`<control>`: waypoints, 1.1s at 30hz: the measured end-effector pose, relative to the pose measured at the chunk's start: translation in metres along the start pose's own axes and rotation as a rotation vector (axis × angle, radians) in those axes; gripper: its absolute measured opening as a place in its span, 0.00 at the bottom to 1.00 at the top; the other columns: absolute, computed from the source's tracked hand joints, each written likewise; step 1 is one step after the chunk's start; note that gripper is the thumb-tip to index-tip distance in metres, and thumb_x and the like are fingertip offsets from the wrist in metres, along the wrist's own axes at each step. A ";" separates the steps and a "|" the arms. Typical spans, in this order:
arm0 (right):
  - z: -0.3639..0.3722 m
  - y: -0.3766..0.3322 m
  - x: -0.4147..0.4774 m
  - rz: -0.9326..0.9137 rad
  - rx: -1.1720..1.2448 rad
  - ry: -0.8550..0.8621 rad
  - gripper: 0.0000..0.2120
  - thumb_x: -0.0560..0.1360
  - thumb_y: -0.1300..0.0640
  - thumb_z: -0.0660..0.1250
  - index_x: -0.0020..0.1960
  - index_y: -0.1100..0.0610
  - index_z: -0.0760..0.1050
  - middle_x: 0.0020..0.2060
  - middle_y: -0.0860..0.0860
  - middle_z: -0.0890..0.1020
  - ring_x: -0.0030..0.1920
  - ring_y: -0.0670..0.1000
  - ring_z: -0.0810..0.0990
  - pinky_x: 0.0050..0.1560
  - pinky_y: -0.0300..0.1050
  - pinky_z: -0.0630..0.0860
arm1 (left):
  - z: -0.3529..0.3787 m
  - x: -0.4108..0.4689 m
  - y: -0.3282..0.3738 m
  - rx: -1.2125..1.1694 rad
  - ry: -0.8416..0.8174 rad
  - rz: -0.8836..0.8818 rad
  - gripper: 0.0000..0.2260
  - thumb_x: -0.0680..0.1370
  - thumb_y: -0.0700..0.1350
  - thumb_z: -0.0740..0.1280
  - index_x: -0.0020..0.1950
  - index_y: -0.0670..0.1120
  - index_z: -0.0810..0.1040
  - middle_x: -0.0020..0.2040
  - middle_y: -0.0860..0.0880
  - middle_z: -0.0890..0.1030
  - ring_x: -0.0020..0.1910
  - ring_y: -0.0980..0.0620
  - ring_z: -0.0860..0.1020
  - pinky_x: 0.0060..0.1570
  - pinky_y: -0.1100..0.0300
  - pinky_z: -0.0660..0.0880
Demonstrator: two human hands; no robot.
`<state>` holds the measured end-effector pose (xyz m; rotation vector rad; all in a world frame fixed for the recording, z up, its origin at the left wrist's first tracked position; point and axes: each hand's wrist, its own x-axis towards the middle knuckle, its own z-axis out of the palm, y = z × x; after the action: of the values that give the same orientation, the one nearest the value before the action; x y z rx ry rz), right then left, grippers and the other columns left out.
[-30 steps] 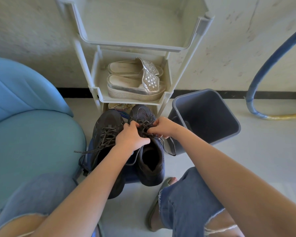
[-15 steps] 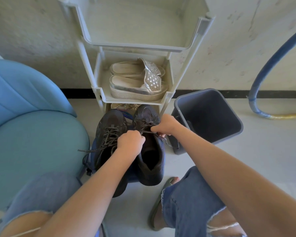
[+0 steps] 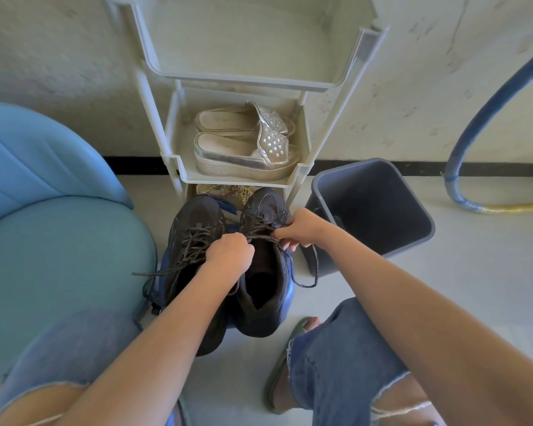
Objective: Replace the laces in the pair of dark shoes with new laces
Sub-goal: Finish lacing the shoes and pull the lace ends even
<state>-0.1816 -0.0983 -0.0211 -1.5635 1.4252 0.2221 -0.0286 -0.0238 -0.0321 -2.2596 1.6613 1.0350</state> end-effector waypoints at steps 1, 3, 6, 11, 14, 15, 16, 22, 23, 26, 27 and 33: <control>-0.003 0.003 -0.003 0.006 0.013 -0.019 0.20 0.74 0.44 0.69 0.36 0.61 0.80 0.34 0.51 0.85 0.25 0.40 0.77 0.24 0.30 0.66 | -0.001 0.000 0.000 0.000 0.015 0.010 0.10 0.80 0.47 0.57 0.48 0.41 0.71 0.51 0.42 0.77 0.45 0.43 0.74 0.43 0.55 0.70; -0.008 0.006 -0.009 0.012 -0.024 -0.070 0.26 0.70 0.33 0.66 0.39 0.58 0.82 0.32 0.46 0.85 0.25 0.38 0.76 0.27 0.32 0.67 | -0.003 0.000 -0.001 0.033 0.098 0.029 0.15 0.78 0.53 0.61 0.51 0.41 0.74 0.49 0.44 0.77 0.45 0.43 0.76 0.41 0.56 0.70; -0.008 0.003 -0.014 -0.025 -0.094 -0.140 0.20 0.69 0.38 0.71 0.39 0.56 0.79 0.34 0.44 0.84 0.27 0.38 0.76 0.27 0.32 0.67 | -0.005 0.001 0.002 0.097 0.212 0.050 0.23 0.76 0.62 0.63 0.54 0.42 0.76 0.50 0.45 0.79 0.50 0.43 0.78 0.39 0.56 0.69; -0.001 -0.010 -0.018 -0.031 -0.203 -0.136 0.15 0.72 0.47 0.70 0.44 0.60 0.78 0.34 0.46 0.82 0.29 0.41 0.80 0.27 0.33 0.67 | -0.002 -0.001 0.003 0.092 0.233 0.070 0.20 0.79 0.57 0.60 0.57 0.41 0.76 0.52 0.43 0.79 0.52 0.42 0.78 0.42 0.55 0.70; 0.006 -0.012 -0.019 -0.021 -0.231 -0.112 0.14 0.72 0.50 0.69 0.43 0.62 0.77 0.36 0.52 0.83 0.32 0.48 0.81 0.32 0.36 0.70 | -0.004 -0.004 0.003 0.098 0.228 0.089 0.17 0.80 0.53 0.59 0.57 0.40 0.75 0.53 0.42 0.79 0.52 0.41 0.78 0.42 0.55 0.70; 0.008 -0.012 -0.019 -0.009 -0.225 -0.114 0.13 0.72 0.52 0.68 0.42 0.63 0.77 0.36 0.54 0.84 0.30 0.48 0.80 0.30 0.35 0.69 | -0.005 -0.006 0.002 0.102 0.224 0.091 0.16 0.81 0.52 0.59 0.56 0.40 0.75 0.52 0.42 0.79 0.51 0.42 0.78 0.42 0.55 0.70; 0.007 -0.011 -0.019 0.016 -0.212 -0.122 0.11 0.71 0.54 0.67 0.40 0.63 0.76 0.36 0.56 0.84 0.27 0.47 0.78 0.27 0.34 0.67 | -0.005 -0.007 0.002 0.111 0.217 0.095 0.15 0.81 0.51 0.58 0.56 0.40 0.75 0.52 0.42 0.78 0.51 0.42 0.78 0.42 0.55 0.70; -0.003 -0.001 -0.021 0.115 -0.169 -0.117 0.12 0.70 0.59 0.65 0.30 0.59 0.66 0.24 0.50 0.81 0.17 0.46 0.62 0.20 0.32 0.63 | -0.008 -0.008 -0.002 0.134 0.163 0.101 0.11 0.82 0.45 0.57 0.53 0.39 0.74 0.49 0.43 0.78 0.48 0.42 0.78 0.42 0.54 0.70; -0.002 -0.002 -0.021 0.111 -0.182 -0.113 0.12 0.70 0.59 0.65 0.30 0.59 0.67 0.23 0.50 0.81 0.17 0.46 0.62 0.21 0.33 0.63 | -0.008 -0.009 -0.002 0.142 0.167 0.101 0.11 0.82 0.45 0.57 0.53 0.39 0.74 0.48 0.43 0.78 0.48 0.42 0.78 0.41 0.55 0.70; 0.000 -0.002 -0.020 0.107 -0.189 -0.109 0.11 0.70 0.58 0.65 0.31 0.61 0.70 0.23 0.50 0.80 0.17 0.46 0.63 0.21 0.34 0.62 | -0.009 -0.010 -0.001 0.181 0.168 0.103 0.10 0.82 0.44 0.57 0.52 0.40 0.74 0.43 0.45 0.75 0.44 0.44 0.76 0.40 0.55 0.69; 0.000 -0.002 -0.020 0.107 -0.187 -0.109 0.11 0.70 0.58 0.65 0.31 0.60 0.70 0.23 0.50 0.80 0.17 0.46 0.63 0.21 0.34 0.62 | -0.009 -0.011 -0.001 0.187 0.163 0.100 0.09 0.82 0.44 0.57 0.52 0.40 0.74 0.42 0.45 0.74 0.42 0.44 0.75 0.39 0.55 0.69; -0.005 -0.003 -0.023 0.086 -0.167 -0.114 0.13 0.72 0.56 0.67 0.31 0.59 0.73 0.26 0.51 0.80 0.17 0.43 0.67 0.22 0.32 0.64 | -0.012 -0.012 -0.004 0.045 0.114 0.078 0.14 0.79 0.49 0.62 0.54 0.40 0.76 0.46 0.45 0.78 0.46 0.44 0.78 0.43 0.53 0.73</control>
<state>-0.1880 -0.0872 -0.0009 -1.5976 1.4150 0.4854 -0.0219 -0.0187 -0.0173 -2.2805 1.8118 0.8901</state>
